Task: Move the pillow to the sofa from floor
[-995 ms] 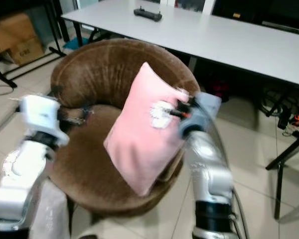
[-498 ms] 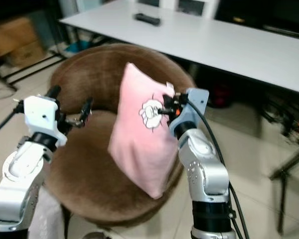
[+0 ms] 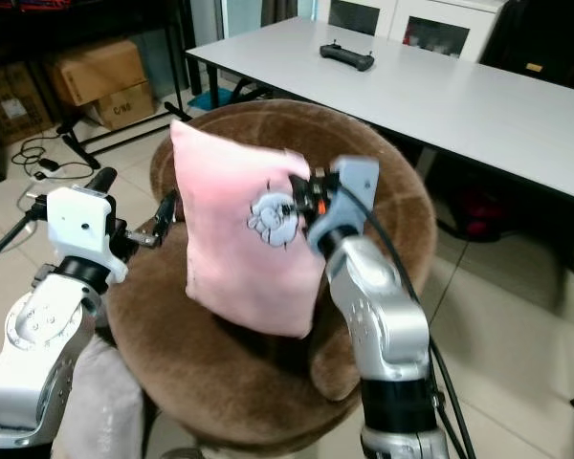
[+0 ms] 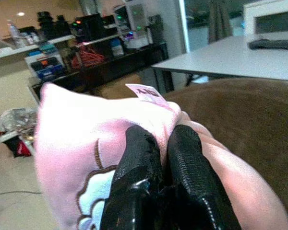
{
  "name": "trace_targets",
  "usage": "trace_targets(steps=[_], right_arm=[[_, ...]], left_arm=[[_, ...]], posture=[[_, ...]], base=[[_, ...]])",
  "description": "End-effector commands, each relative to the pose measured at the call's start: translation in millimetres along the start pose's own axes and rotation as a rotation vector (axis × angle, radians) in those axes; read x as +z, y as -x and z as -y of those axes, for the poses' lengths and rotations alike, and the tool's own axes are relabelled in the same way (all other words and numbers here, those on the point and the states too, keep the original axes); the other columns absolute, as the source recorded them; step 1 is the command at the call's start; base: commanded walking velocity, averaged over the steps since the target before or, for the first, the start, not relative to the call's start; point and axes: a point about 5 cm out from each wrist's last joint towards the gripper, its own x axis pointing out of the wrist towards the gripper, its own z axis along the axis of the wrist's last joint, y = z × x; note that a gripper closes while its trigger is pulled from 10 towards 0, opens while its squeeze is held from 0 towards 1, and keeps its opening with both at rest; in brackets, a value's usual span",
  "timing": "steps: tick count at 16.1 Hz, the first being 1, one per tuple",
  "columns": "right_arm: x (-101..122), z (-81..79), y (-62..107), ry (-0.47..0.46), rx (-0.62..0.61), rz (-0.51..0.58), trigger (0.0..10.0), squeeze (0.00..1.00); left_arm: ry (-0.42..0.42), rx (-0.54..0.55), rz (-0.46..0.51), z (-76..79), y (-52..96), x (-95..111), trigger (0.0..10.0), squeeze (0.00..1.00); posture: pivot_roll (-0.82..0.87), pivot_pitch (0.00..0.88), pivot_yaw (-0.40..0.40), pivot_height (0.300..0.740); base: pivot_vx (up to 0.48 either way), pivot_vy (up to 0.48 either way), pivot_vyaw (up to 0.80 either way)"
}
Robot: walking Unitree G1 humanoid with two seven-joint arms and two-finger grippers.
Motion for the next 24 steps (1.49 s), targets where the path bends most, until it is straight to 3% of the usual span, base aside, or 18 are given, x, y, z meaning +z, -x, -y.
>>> trace_targets(steps=[1, 5, 6, 8, 11, 13, 15, 16, 21, 24], right_arm=[[10, -8.1, -5.2, 0.018, 0.032, 0.040, 10.0, 0.00], [10, -13.2, -19.5, 0.025, 0.025, 0.000, 10.0, 0.00], [0, -16.9, -29.6, 0.067, 0.027, -0.086, 10.0, 0.00], [-13, -22.1, -42.4, 0.045, 0.052, -0.176, 10.0, 0.00], [-26, -29.4, -57.8, 0.050, 0.075, -0.255, 10.0, 0.00], [-38, -52.4, -76.3, 0.016, 0.123, -0.335, 10.0, 0.00], [-39, -63.6, -82.6, 0.018, 0.130, -0.355, 10.0, 0.00], [-31, -86.1, -89.4, 0.002, 0.191, -0.361, 10.0, 0.00], [-3, -135.0, -93.1, -0.112, 0.406, -0.382, 10.0, 0.00], [3, -140.8, -93.4, -0.172, 0.434, -0.400, 10.0, 0.00]], left_arm=[[-0.015, 0.010, -0.003, -3.9, 0.8, 1, 10.0, 0.00], [-0.023, 0.016, -0.017, -5.0, 3.2, -1, 10.0, 0.00], [-0.023, -0.022, -0.043, -2.8, 5.0, -5, 10.0, 0.00], [-0.041, -0.086, -0.085, 0.0, 9.9, -11, 10.0, 0.00], [-0.067, -0.101, -0.116, -5.8, 13.8, -14, 10.0, 0.00], [-0.096, -0.134, -0.157, -14.0, 21.4, -18, 10.0, 0.00], [-0.100, -0.145, -0.162, -15.4, 23.4, -17, 10.0, 0.00], [-0.099, -0.161, -0.163, -16.1, 25.9, -15, 10.0, 0.00], [-0.078, -0.208, -0.170, -10.5, 35.2, -14, 10.0, 0.00], [-0.073, -0.217, -0.172, -8.6, 35.9, -14, 10.0, 0.00]], posture=[[0.09, 0.000, -0.032, 0.740], [0.09, 0.000, -0.039, 0.740], [0.09, 0.000, -0.040, 0.740], [0.10, 0.000, -0.041, 0.740], [0.12, 0.000, -0.051, 0.740], [0.14, 0.000, -0.064, 0.740], [0.15, 0.000, -0.067, 0.740], [0.16, 0.000, -0.077, 0.740], [0.16, 0.000, -0.096, 0.740], [0.15, 0.000, -0.095, 0.740]], base=[[0.266, 0.000, 0.00], [0.194, 0.000, 0.00], [0.000, 0.000, 0.00], [0.000, 0.000, 0.00], [0.000, 0.000, 0.00], [0.000, 0.000, 0.00], [0.000, 0.000, 0.00], [0.000, 0.000, 0.00], [0.000, 0.000, 0.00], [0.000, 0.000, 0.00]])
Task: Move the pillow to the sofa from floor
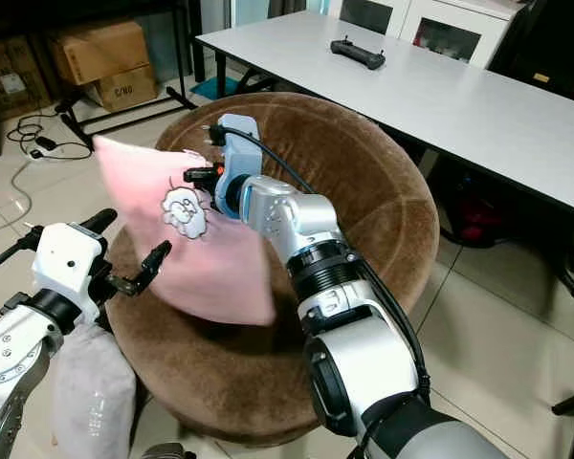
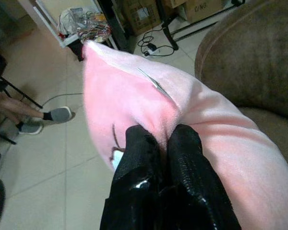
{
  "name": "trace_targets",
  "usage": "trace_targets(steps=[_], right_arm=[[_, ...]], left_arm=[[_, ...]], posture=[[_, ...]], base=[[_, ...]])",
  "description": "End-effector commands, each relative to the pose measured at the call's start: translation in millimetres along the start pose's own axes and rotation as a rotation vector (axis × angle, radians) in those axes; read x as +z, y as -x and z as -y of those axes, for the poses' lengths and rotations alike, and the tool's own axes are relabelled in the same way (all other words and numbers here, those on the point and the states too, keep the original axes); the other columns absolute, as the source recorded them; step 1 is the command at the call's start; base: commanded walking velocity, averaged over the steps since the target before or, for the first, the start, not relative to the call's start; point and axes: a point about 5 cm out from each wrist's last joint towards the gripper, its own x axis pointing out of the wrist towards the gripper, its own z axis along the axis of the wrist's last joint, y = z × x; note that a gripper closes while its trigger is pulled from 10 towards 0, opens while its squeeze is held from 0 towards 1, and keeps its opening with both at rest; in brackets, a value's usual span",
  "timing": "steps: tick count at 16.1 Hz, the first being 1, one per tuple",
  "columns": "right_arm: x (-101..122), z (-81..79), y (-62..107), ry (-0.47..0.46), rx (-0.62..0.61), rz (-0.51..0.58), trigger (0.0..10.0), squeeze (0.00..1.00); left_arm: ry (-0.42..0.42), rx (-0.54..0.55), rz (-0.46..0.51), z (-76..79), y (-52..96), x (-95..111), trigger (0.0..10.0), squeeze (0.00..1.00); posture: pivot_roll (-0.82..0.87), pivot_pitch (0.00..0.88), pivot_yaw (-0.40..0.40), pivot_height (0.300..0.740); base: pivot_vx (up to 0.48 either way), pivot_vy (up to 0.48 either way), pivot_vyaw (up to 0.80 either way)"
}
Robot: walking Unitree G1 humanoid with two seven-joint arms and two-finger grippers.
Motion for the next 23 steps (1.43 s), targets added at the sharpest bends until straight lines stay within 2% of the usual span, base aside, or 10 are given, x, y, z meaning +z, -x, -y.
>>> trace_targets(steps=[1, 5, 8, 9, 10, 11, 13, 14, 19, 23], right_arm=[[10, -70.3, -14.0, -0.029, 0.192, 0.028, 10.0, 0.00], [2, -50.2, -23.7, -0.124, -0.006, 0.039, 10.0, 0.00], [-17, 1.8, -21.4, -0.343, -0.335, 0.012, 10.0, 0.00], [-21, 13.5, -18.8, -0.364, -0.395, 0.011, 10.0, 0.00], [-25, 29.1, -14.3, -0.391, -0.456, 0.022, 10.0, 0.00], [-30, 62.0, -1.7, -0.429, -0.588, 0.061, 10.0, 0.00], [-31, 84.6, 9.5, -0.459, -0.677, 0.096, 10.0, 0.00], [-26, 111.6, 26.2, -0.536, -0.762, 0.167, 10.0, 0.00], [-14, 156.6, 62.4, -0.597, -0.895, 0.307, 10.0, 0.00], [-32, 177.1, 79.5, -0.577, -0.998, 0.279, 10.0, 0.00]], left_arm=[[0.006, -0.028, 0.004, 5.1, 0.2, 3, 10.0, 0.00], [0.003, -0.057, -0.011, 8.6, 1.7, 0, 10.0, 0.00], [0.004, -0.066, -0.020, 10.6, 2.8, -1, 10.0, 0.00], [0.004, -0.068, -0.022, 11.1, 2.8, -1, 10.0, 0.00], [0.004, -0.068, -0.023, 11.5, 2.9, -1, 10.0, 0.00], [0.004, -0.069, -0.025, 11.6, 3.3, -1, 10.0, 0.00], [0.002, -0.070, -0.025, 11.4, 3.4, -1, 10.0, 0.00], [0.002, -0.083, -0.020, 11.9, 2.3, 0, 10.0, 0.00], [0.007, -0.149, -0.035, 14.6, 1.8, -1, 10.0, 0.00], [0.057, -0.274, -0.103, 24.6, 6.3, -11, 10.0, 0.00]], posture=[[0.15, 0.000, -0.094, 0.740], [0.16, 0.000, -0.097, 0.740], [0.17, 0.000, -0.105, 0.740], [0.17, 0.000, -0.108, 0.740], [0.18, 0.000, -0.111, 0.740], [0.18, 0.000, -0.111, 0.740], [0.18, 0.000, -0.111, 0.740], [0.18, 0.000, -0.111, 0.740], [0.17, 0.000, -0.095, 0.740], [0.17, 0.000, -0.090, 0.740]], base=[[0.000, 0.000, 0.00], [0.000, 0.000, 0.00], [0.000, 0.000, 0.00], [0.000, 0.000, 0.00], [0.000, 0.000, 0.00], [0.000, 0.000, 0.00], [0.000, 0.000, 0.00], [0.000, 0.000, 0.00], [0.000, 0.000, 0.00], [0.000, 0.000, 0.00]])
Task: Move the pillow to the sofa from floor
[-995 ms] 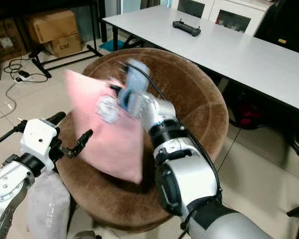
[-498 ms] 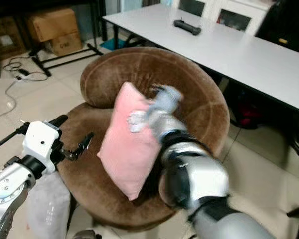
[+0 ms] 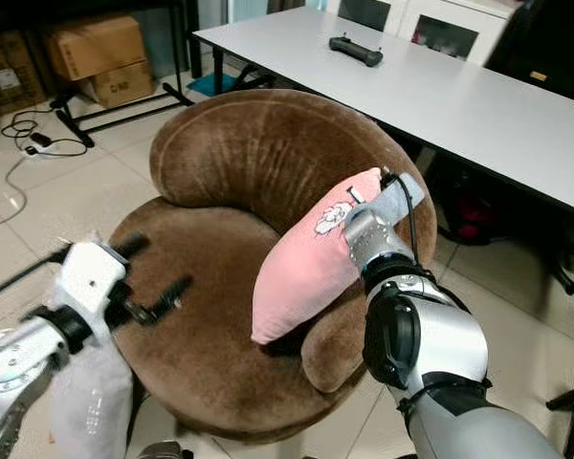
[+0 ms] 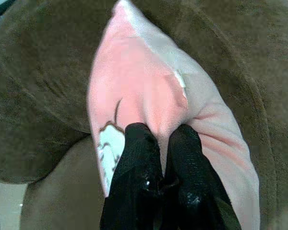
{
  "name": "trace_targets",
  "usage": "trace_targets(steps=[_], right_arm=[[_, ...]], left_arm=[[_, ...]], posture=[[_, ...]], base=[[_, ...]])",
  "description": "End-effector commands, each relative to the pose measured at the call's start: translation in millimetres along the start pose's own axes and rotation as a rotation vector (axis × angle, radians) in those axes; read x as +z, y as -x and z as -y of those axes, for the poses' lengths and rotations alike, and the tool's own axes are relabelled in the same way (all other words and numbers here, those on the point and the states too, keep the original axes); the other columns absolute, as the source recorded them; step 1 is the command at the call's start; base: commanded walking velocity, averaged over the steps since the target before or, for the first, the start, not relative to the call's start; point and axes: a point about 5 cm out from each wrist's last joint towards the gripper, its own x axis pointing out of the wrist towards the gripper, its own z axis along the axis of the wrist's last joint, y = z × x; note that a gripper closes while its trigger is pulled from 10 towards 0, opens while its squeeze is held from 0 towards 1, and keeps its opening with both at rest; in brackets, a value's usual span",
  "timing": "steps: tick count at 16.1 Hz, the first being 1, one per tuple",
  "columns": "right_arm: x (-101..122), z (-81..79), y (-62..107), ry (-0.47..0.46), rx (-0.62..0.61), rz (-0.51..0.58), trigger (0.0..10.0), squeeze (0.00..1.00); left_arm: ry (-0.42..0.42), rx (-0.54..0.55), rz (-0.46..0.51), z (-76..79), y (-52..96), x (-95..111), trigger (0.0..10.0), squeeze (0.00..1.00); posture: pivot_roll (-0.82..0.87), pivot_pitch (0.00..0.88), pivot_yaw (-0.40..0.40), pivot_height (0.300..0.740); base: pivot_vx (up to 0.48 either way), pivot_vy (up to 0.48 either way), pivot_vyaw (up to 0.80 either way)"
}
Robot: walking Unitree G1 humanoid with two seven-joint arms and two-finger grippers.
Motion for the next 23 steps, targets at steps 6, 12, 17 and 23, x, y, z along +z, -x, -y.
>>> trace_targets(steps=[6, 12, 17, 23], right_arm=[[-21, 36.7, -6.3, 0.052, -0.104, -0.019, 10.0, 1.00], [-10, 49.2, -9.1, 0.122, -0.058, 0.066, 10.0, 1.00], [18, 52.5, -10.1, -0.016, 0.090, 0.148, 10.0, 1.00], [51, 66.4, -7.9, -0.107, 0.188, 0.265, 10.0, 1.00]], left_arm=[[0.025, -0.111, -0.072, 2.1, 5.3, -7, 10.0, 0.00], [-0.005, -0.103, -0.068, -3.0, 2.3, -5, 10.0, 0.00], [-0.004, -0.077, -0.050, -5.7, 1.1, -4, 10.0, 0.00], [0.017, -0.044, -0.011, -5.7, -7.5, -2, 10.0, 0.00]], posture=[[0.17, 0.000, -0.074, 0.740], [0.16, 0.000, -0.071, 0.740], [0.17, 0.000, -0.076, 0.740], [0.14, 0.000, -0.063, 0.740]], base=[[0.000, 0.000, 0.00], [0.000, 0.000, 0.00], [0.000, 0.000, 0.00], [0.000, 0.000, 0.00]])
